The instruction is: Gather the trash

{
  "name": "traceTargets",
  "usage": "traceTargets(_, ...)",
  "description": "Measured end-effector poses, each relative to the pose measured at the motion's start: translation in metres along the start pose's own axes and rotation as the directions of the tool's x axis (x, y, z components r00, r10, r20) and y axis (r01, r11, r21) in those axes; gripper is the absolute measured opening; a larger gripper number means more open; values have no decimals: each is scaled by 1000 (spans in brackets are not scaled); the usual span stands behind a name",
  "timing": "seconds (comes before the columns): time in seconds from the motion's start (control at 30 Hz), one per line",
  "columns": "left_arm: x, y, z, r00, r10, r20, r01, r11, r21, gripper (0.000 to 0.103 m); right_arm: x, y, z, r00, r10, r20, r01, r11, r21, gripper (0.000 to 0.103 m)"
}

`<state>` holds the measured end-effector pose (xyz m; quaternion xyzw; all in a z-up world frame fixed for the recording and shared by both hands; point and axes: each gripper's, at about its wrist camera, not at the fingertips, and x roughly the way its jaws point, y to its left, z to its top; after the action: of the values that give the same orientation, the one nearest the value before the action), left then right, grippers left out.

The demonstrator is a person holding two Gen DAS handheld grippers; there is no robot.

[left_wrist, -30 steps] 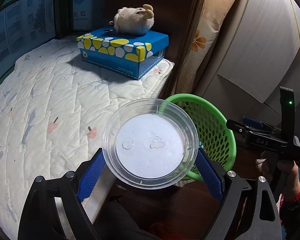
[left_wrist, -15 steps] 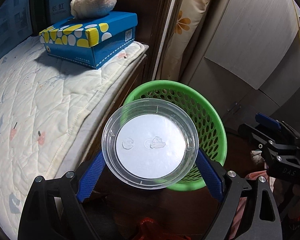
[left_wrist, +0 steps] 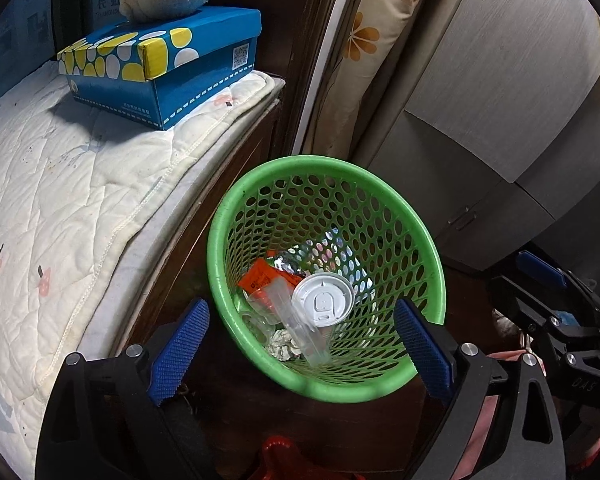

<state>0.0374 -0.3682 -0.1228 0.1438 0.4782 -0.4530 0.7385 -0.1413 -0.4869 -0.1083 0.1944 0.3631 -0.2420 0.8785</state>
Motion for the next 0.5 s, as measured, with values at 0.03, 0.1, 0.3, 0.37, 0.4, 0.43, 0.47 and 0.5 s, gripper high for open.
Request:
traceTargets(0.03,-1,0,0,1000,3,0,-3,1000,2,90,0,1,0,1000,2,-1,-2,1000,2,94)
traceTargets(0.1,-6,2,-2,1000,4,9,-4,1000,2,91,-1,2,-1,1000,7,0,-7,1000,0,94)
traceTargets(0.3,-31,21,-11,998,47,37,-46,999,-17,91,-6,15,0,999,31,9,-31,999,-16,94)
traceTargets(0.37,-40,30,-13,997,62,48,-61,998,-33,91,-7,22,0,999,48,11,-47,999,-22,94)
traceTargets(0.4,-46,35,-15,996,72,55,-70,997,-42,91,-8,26,1,998,55,11,-55,998,-27,94)
traceTargets(0.43,-52,40,-17,994,87,63,-84,995,-49,91,-9,31,1,998,61,12,-60,998,-34,94)
traceTargets(0.47,-58,44,-19,992,105,73,-101,993,-55,91,-10,36,1,998,69,13,-68,997,-43,94)
traceTargets(0.5,-65,49,-22,989,119,84,-114,992,-62,91,-11,42,1,997,77,13,-76,996,-51,94)
